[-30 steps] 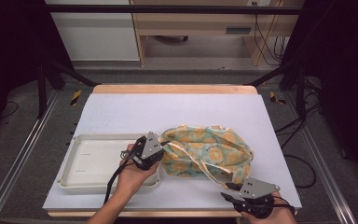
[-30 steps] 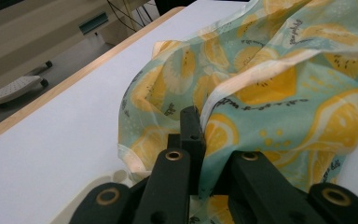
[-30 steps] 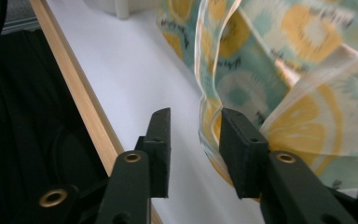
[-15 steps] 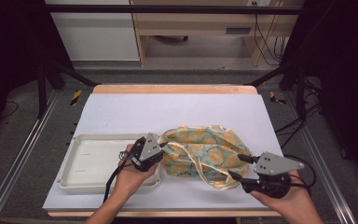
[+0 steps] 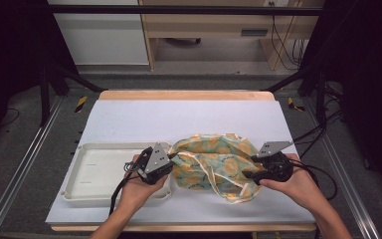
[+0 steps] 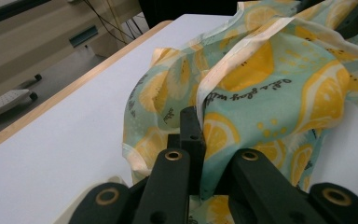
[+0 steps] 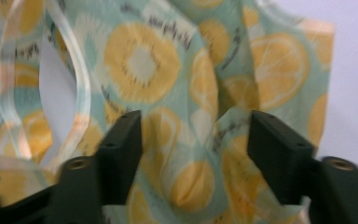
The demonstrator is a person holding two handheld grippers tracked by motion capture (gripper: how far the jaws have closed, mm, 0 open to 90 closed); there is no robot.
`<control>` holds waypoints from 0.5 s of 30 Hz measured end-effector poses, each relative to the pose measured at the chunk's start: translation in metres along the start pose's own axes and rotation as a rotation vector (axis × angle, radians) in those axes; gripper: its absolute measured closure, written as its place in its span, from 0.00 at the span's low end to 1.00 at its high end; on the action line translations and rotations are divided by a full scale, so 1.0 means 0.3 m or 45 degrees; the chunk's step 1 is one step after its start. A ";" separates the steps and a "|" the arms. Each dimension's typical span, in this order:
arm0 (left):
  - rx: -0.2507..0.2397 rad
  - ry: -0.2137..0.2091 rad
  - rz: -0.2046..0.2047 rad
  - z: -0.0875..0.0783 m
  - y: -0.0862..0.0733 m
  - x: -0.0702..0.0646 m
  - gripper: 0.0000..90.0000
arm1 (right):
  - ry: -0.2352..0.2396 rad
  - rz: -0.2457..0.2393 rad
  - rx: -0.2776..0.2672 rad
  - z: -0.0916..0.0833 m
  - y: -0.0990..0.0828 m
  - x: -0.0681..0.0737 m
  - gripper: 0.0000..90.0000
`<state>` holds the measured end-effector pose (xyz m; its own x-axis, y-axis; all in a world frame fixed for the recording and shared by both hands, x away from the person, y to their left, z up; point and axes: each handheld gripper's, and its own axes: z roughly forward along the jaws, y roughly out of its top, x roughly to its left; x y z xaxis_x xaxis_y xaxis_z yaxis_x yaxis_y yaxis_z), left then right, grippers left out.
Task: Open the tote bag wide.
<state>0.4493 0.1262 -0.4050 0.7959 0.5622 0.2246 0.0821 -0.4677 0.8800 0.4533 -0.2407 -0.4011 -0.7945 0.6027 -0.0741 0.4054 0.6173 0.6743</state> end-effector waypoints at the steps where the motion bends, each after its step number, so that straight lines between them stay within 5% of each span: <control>1: -0.004 -0.005 -0.008 -0.002 0.000 -0.002 0.97 | -0.007 -0.009 -0.006 -0.006 -0.011 0.008 0.80; 2: -0.007 -0.009 -0.010 -0.004 -0.001 -0.006 0.97 | -0.011 -0.012 -0.018 -0.016 -0.022 0.017 0.92; 4: -0.007 -0.018 0.000 -0.008 -0.002 -0.015 0.97 | -0.022 -0.016 -0.062 -0.046 -0.044 0.034 0.99; 9: 0.026 -0.035 0.066 -0.013 -0.018 -0.054 0.97 | -0.093 -0.045 -0.172 -0.139 -0.097 0.091 1.00; 15: 0.069 -0.080 0.055 -0.029 -0.043 -0.076 0.94 | -0.123 -0.094 -0.207 -0.178 -0.138 0.175 1.00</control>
<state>0.4247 0.1253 -0.4179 0.8355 0.4973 0.2337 0.0775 -0.5278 0.8458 0.3706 -0.2614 -0.3935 -0.7691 0.6095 -0.1924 0.2634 0.5765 0.7735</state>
